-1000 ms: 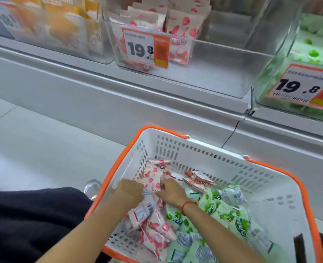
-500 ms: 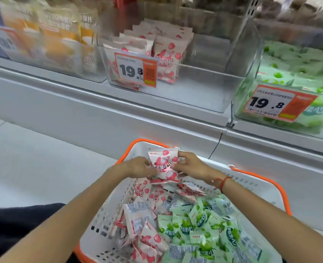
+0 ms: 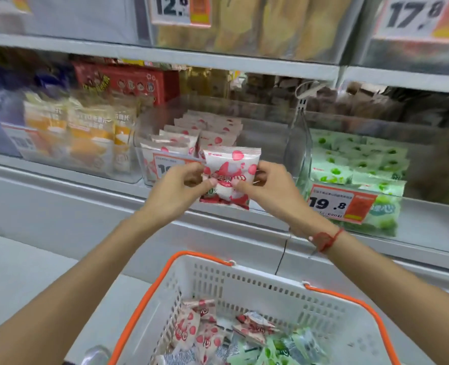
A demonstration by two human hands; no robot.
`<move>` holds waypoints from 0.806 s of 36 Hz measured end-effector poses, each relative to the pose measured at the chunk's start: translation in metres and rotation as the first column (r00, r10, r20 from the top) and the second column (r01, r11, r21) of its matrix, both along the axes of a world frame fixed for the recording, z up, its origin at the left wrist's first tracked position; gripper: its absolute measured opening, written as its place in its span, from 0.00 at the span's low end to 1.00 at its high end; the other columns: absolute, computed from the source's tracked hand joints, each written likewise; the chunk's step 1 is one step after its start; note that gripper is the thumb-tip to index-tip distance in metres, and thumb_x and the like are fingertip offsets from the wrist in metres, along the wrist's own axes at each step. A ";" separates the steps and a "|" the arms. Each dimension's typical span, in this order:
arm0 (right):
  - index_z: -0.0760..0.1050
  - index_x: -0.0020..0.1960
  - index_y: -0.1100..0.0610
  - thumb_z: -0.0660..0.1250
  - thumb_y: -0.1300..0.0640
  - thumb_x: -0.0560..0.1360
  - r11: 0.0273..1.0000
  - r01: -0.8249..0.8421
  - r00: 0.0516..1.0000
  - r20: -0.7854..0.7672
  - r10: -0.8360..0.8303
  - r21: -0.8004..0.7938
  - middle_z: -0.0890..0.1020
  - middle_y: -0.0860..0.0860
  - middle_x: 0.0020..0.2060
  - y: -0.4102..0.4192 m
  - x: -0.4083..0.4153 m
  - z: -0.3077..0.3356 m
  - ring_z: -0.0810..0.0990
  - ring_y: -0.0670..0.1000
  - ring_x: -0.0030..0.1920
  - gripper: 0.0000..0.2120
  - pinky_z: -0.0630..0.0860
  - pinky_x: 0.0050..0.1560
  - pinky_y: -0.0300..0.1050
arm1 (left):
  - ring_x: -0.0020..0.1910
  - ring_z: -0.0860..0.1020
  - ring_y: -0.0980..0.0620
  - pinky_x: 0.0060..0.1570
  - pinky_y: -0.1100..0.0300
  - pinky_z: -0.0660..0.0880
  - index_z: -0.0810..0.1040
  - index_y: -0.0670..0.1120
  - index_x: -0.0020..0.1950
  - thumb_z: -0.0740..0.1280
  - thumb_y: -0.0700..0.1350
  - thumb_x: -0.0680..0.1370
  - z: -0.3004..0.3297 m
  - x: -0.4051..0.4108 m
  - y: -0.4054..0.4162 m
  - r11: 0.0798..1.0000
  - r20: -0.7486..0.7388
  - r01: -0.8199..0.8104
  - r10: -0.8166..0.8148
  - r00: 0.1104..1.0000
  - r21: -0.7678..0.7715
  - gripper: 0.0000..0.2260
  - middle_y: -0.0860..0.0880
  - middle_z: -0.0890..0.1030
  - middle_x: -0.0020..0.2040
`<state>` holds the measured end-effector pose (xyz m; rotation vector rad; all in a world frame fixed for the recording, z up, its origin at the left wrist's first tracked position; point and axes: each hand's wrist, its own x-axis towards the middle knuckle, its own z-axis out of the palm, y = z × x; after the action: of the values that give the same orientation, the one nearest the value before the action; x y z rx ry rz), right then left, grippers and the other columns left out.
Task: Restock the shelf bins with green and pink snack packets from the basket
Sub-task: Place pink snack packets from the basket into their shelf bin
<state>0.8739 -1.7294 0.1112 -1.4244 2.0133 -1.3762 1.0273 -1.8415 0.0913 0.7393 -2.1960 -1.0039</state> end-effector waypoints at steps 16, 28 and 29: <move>0.74 0.35 0.56 0.74 0.56 0.68 0.937 0.172 0.972 -0.206 -0.112 0.305 0.79 0.49 0.34 -0.137 -0.050 0.022 0.80 0.51 0.40 0.10 0.78 0.44 0.45 | 0.54 0.79 0.45 0.50 0.50 0.77 0.82 0.57 0.57 0.60 0.47 0.76 0.031 -0.004 -0.091 0.855 0.244 -0.229 0.373 0.895 -0.466 0.14 0.49 0.81 0.56; 0.63 0.64 0.57 0.77 0.50 0.64 0.985 0.140 0.311 -0.949 0.057 0.104 0.72 0.55 0.58 -0.161 -0.039 0.024 0.73 0.57 0.55 0.36 0.65 0.42 0.45 | 0.52 0.76 0.45 0.51 0.51 0.71 0.83 0.53 0.52 0.60 0.47 0.76 0.020 -0.007 -0.098 0.807 0.137 -0.270 0.394 0.909 -0.526 0.13 0.49 0.80 0.55; 0.64 0.63 0.56 0.76 0.51 0.65 0.991 0.065 0.215 -0.972 0.099 0.115 0.71 0.55 0.59 -0.162 -0.040 0.025 0.72 0.56 0.55 0.33 0.66 0.42 0.45 | 0.52 0.75 0.45 0.52 0.51 0.70 0.83 0.53 0.53 0.60 0.48 0.77 0.019 -0.006 -0.098 0.806 0.135 -0.273 0.396 0.908 -0.525 0.13 0.49 0.80 0.55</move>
<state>0.8335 -1.8914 0.1358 -2.6503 2.5964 -0.0542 1.0208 -1.9393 0.1105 0.9899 -2.2679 -0.1513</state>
